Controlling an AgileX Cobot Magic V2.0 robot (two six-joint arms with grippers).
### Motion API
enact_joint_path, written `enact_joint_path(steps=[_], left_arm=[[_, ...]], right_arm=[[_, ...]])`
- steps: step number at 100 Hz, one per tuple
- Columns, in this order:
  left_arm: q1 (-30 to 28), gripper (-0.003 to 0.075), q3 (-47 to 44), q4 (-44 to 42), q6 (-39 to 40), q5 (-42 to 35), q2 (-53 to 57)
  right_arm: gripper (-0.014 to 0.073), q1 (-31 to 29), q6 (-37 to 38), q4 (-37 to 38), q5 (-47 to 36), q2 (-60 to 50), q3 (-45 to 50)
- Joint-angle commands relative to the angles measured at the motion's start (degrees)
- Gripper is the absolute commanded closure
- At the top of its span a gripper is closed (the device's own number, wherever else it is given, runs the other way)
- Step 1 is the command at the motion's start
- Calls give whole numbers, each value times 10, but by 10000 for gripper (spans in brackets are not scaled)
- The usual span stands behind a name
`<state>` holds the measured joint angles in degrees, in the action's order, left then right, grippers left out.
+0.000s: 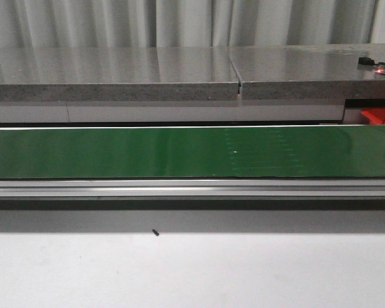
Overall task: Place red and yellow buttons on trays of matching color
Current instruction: 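Withdraw the right gripper from the red tray to above the belt end, then move the open left gripper over a yellow button on the table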
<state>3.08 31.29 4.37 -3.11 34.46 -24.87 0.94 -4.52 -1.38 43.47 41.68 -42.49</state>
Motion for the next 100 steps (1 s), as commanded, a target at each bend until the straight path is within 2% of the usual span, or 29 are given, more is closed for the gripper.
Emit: enact_joint_path(steps=[1,37,44,61,68,73,81,90,100], left_arm=[[4,741,14,3,0,-39,-3],[4,724,14,3,0,-38,-3],[4,637,14,3,0,-38,-3],[4,239,14,3,0,-39,-3],[4,132,14,3,0,-40,-3],[4,103,14,3,0,-40,-3],[4,101,14,3,10,-40,-3],[-4,101,24,-18,75,-28,-15],[-23,101,56,-95,146,-2,-49]], right_arm=[[663,-4,1,6,-35,-4,-15],[663,-4,1,6,-35,-4,-15],[663,-4,1,6,-35,-4,-15],[663,-4,1,6,-35,-4,-15],[663,-4,1,6,-35,-4,-15],[663,-4,1,6,-35,-4,-15],[663,-4,1,6,-35,-4,-15],[663,-4,1,6,-35,-4,-15],[663,-4,1,6,-35,-4,-15]])
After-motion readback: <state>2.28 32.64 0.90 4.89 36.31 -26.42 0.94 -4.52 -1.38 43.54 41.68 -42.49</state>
